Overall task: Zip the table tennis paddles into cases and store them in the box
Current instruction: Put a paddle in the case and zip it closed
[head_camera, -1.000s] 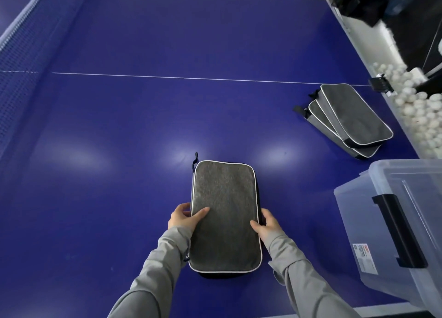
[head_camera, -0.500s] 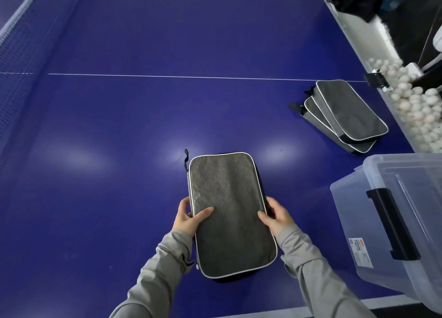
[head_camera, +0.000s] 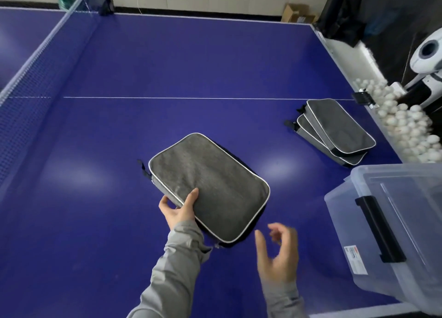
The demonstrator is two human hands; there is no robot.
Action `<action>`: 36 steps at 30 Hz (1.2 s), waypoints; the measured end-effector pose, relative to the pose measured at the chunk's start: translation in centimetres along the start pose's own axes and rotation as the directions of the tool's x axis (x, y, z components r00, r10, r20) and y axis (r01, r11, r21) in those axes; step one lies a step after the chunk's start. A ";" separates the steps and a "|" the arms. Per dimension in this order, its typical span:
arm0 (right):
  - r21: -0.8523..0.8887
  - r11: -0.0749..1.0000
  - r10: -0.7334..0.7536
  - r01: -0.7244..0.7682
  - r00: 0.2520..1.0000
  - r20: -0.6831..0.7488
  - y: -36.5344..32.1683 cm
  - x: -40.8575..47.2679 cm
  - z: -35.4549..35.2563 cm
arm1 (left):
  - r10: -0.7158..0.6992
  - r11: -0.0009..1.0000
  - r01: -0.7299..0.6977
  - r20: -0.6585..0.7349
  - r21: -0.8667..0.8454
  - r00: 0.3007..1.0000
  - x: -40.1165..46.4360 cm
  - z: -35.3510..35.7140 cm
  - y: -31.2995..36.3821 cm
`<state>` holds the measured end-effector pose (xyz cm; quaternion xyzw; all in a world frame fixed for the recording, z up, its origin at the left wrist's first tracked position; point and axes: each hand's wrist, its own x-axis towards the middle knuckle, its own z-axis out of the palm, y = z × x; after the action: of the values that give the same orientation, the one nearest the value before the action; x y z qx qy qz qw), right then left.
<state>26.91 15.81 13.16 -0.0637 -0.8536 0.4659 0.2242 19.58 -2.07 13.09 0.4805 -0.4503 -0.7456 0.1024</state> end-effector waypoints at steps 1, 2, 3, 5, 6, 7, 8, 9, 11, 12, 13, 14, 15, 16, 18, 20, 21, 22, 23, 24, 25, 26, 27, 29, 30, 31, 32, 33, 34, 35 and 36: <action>-0.030 0.999 -0.033 0.033 0.999 0.027 -0.4 -1.1 0.4 | 0.002 0.999 -0.003 -0.026 -0.034 1.000 -0.1 0.4 0.2; -0.066 0.996 -0.060 0.064 0.996 0.061 -0.8 -2.0 0.9 | 0.004 0.998 -0.007 -0.047 -0.062 0.999 -0.3 0.7 0.5; -0.099 0.991 -0.078 0.088 0.992 0.096 -1.1 -2.8 1.5 | 0.007 0.997 -0.012 -0.064 -0.082 0.998 -0.4 0.9 0.7; -0.146 0.984 -0.083 0.104 0.986 0.145 -1.7 -3.5 2.6 | 0.017 0.995 -0.027 -0.094 -0.100 0.995 -0.8 1.3 0.9; -0.162 0.981 -0.079 0.104 0.985 0.152 -2.0 -3.5 3.0 | 0.022 0.994 -0.033 -0.107 -0.104 0.994 -1.0 1.4 1.0; -0.177 0.979 -0.076 0.102 0.986 0.149 -2.2 -3.4 3.4 | 0.025 0.993 -0.038 -0.119 -0.109 0.993 -1.4 1.6 1.0; -0.191 0.977 -0.073 0.099 0.988 0.137 -2.5 -3.3 3.8 | 0.027 0.993 -0.042 -0.130 -0.114 0.991 -1.8 1.7 1.0; -0.206 0.974 -0.068 0.090 0.991 0.114 -2.7 -3.0 4.2 | 0.026 0.992 -0.043 -0.138 -0.118 0.990 -2.1 1.9 1.0; -0.235 0.970 -0.048 0.058 0.998 0.048 -3.1 -2.5 4.7 | 0.022 0.991 -0.040 -0.144 -0.129 0.989 -2.7 2.1 1.1; -0.249 0.967 -0.045 0.049 0.999 0.021 -3.2 -2.3 4.8 | 0.017 0.990 -0.038 -0.145 -0.139 0.989 -2.9 2.1 1.2; -0.262 0.964 -0.054 0.054 0.999 0.007 -3.2 -2.2 4.8 | 0.016 0.988 -0.038 -0.149 -0.149 0.989 -3.0 2.1 1.3; -0.272 0.959 -0.075 0.074 0.997 0.007 -3.2 -2.1 4.8 | 0.020 0.987 -0.044 -0.155 -0.152 0.988 -3.1 2.1 1.4; -0.280 0.954 -0.106 0.106 0.994 0.016 -3.1 -2.2 4.7 | 0.028 0.987 -0.053 -0.160 -0.151 0.987 -3.1 2.0 1.5; -0.285 0.948 -0.140 0.143 0.990 0.029 -3.0 -2.3 4.6 | 0.035 0.988 -0.058 -0.159 -0.146 0.987 -3.1 2.0 1.5; -0.291 0.936 -0.193 0.198 0.980 0.045 -2.9 -2.4 4.3 | 0.044 0.988 -0.064 -0.148 -0.138 0.988 -2.9 1.8 1.6; -0.279 0.938 -0.203 0.205 0.979 0.034 -3.0 -2.2 4.0 | 0.055 0.989 -0.073 -0.139 -0.130 0.989 -2.7 1.7 1.6; -0.271 0.941 -0.205 0.205 0.978 0.031 -3.1 -2.1 3.9 | 0.057 0.989 -0.074 -0.137 -0.126 0.989 -2.6 1.5 1.7; -0.266 0.941 -0.210 0.210 0.977 0.030 -3.1 -2.1 3.8 | 0.060 0.990 -0.076 -0.135 -0.118 0.989 -2.5 1.4 1.7; -0.262 0.941 -0.216 0.216 0.976 0.028 -3.2 -2.2 3.6 | 0.066 0.991 -0.081 -0.130 -0.110 0.989 -2.4 1.3 1.7; -0.258 0.942 -0.217 0.215 0.976 0.022 -3.2 -2.2 3.5 | 0.074 0.991 -0.087 -0.125 -0.101 0.989 -2.2 1.1 1.7; -0.253 0.945 -0.211 0.207 0.977 0.011 -3.1 -2.2 3.2 | 0.082 0.991 -0.093 -0.121 -0.094 0.989 -2.1 0.9 1.8; -0.250 0.948 -0.202 0.194 0.979 -0.005 -3.0 -2.1 3.0 | 0.088 0.992 -0.098 -0.118 -0.085 0.989 -2.0 0.8 1.9; -0.253 0.951 -0.192 0.181 0.981 -0.022 -2.8 -1.9 2.7 | 0.092 0.992 -0.101 -0.115 -0.076 0.989 -1.9 0.6 2.0; -0.265 0.951 -0.179 0.161 0.983 -0.046 -2.2 -1.4 2.1 | 0.096 0.993 -0.103 -0.109 -0.060 0.989 -1.6 0.2 2.2; -0.273 0.949 -0.178 0.158 0.983 -0.048 -2.0 -1.2 1.9 | 0.097 0.993 -0.103 -0.103 -0.054 0.990 -1.6 0.1 2.3; -0.279 0.947 -0.178 0.158 0.983 -0.046 -1.8 -0.8 1.7 | 0.097 0.994 -0.102 -0.096 -0.046 0.991 -1.6 -0.1 2.5; -0.283 0.946 -0.176 0.156 0.983 -0.045 -1.6 -0.5 1.5 | 0.095 0.995 -0.099 -0.087 -0.034 0.992 -1.6 -0.3 2.6; -0.286 0.946 -0.170 0.150 0.984 -0.047 -1.5 -0.1 1.4 | 0.090 0.995 -0.092 -0.077 -0.023 0.993 -1.7 -0.4 2.8; -0.286 0.948 -0.163 0.142 0.985 -0.052 -1.4 0.3 1.4 | 0.081 0.997 -0.082 -0.066 -0.014 0.995 -1.8 -0.6 2.8; -0.282 0.950 -0.155 0.133 0.986 -0.060 -1.4 0.8 1.4 | 0.070 0.997 -0.071 -0.054 -0.008 0.996 -1.8 -0.7 2.9; -0.275 0.953 -0.149 0.125 0.987 -0.067 -1.3 1.4 1.4 | 0.059 0.998 -0.059 -0.042 -0.001 0.997 -1.8 -0.8 3.0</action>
<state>25.16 14.45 14.04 -0.0545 -0.9009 0.3254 0.2821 20.32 -3.23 16.38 0.4825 -0.4613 -0.7324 0.1343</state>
